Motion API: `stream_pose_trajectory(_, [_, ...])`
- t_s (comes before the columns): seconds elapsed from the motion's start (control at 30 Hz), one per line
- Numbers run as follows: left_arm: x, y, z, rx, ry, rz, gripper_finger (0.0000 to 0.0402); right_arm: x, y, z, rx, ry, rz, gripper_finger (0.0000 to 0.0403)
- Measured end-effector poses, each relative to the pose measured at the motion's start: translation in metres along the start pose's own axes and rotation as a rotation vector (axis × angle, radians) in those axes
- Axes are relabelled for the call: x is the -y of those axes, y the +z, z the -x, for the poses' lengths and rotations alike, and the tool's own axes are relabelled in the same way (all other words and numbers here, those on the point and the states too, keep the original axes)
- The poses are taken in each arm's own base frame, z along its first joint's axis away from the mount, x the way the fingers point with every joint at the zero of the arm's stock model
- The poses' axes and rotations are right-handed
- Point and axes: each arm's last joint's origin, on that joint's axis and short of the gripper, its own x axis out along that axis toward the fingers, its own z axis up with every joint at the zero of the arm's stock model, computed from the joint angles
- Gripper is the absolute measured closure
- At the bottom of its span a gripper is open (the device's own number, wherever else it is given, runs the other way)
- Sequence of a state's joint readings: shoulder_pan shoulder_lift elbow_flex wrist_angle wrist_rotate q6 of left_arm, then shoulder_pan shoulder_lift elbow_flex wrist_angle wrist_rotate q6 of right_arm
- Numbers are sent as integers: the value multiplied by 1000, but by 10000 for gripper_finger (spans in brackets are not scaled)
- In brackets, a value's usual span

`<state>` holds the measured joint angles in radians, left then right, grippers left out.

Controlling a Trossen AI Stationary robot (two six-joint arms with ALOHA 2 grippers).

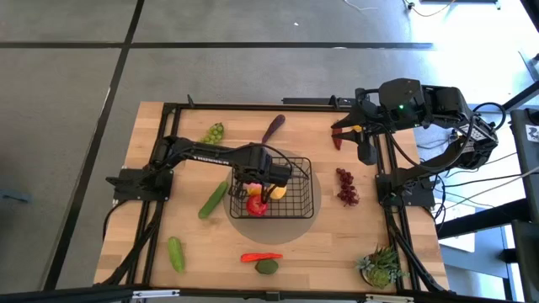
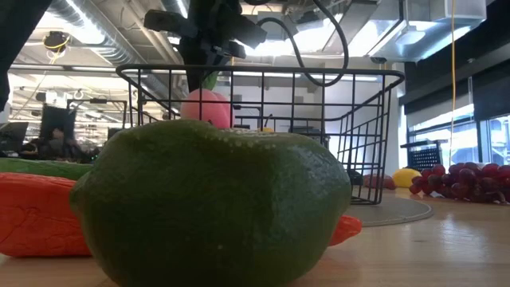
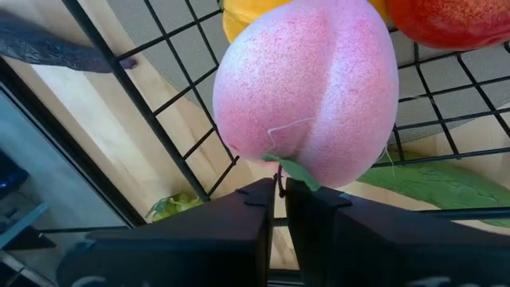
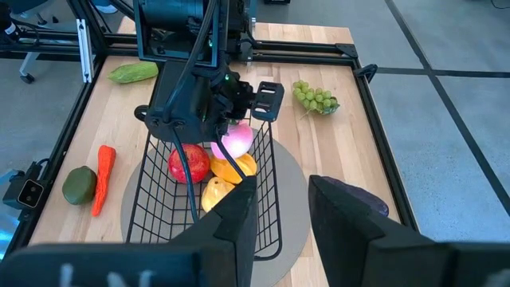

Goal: Build produce basket
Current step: Put the pink peach into the black wire basket, then put the red chili pepper into the black wire basket

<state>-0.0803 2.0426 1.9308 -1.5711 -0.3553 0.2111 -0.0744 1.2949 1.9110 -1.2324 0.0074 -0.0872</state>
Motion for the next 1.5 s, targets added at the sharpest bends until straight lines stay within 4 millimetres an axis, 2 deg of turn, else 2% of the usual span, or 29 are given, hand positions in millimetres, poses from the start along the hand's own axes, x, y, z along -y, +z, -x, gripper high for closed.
stream_pose_trajectory(0.27, [0, 0, 0, 0, -1, 15, 397, 0, 0, 0, 0, 0, -4, 295])
stream_pose_trajectory(0.53, [0, 0, 0, -2, 9, -3, 345, 0, 0, 0, 0, 0, -4, 295])
stream_pose_trajectory(0.73, [-2, -1, 1, -7, 53, 97, 329, 0, 0, 0, 0, 1, -4, 295])
stream_pose_trajectory(1.17, [5, -16, 28, 75, 68, 96, 333, 0, 0, 0, 0, 1, -6, 295])
stream_pose_trajectory(1.33, [1, -30, 43, 124, 69, 183, 333, 0, 0, 0, 0, 1, -6, 295])
stream_pose_trajectory(1.5, [-3, -49, 61, 196, 25, 386, 333, 0, -2, 0, -25, 3, -5, 295])
